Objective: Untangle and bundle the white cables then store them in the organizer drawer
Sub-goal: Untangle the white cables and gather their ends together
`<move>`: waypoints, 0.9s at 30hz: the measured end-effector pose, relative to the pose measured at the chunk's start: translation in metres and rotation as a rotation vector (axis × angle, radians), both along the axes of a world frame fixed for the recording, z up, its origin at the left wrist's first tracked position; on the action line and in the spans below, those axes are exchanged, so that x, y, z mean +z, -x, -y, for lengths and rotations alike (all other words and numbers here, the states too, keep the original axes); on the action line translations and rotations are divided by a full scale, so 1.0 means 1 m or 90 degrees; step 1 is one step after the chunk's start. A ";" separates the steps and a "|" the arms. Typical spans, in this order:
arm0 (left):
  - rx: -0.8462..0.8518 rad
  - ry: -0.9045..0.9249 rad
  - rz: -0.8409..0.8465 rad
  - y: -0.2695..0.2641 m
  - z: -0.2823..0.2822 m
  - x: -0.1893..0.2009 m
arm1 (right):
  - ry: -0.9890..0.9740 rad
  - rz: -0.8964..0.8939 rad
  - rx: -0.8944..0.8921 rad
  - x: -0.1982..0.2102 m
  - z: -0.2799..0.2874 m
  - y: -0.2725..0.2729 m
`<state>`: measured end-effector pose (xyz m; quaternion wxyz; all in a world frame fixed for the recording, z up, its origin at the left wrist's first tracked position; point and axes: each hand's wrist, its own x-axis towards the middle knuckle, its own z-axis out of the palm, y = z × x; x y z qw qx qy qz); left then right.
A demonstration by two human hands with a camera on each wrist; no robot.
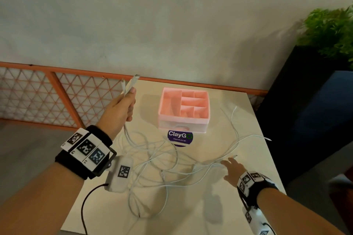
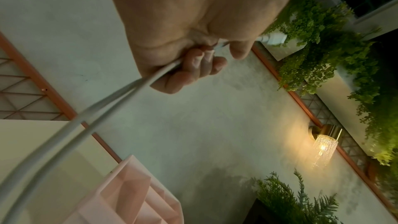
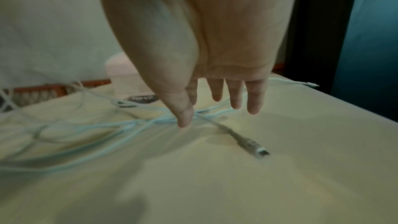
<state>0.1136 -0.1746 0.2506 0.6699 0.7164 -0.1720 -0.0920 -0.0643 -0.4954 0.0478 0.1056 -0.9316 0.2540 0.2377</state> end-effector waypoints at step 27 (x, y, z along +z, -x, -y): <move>-0.070 -0.101 0.105 0.020 0.045 -0.002 | -0.339 0.342 0.051 0.145 -0.015 -0.003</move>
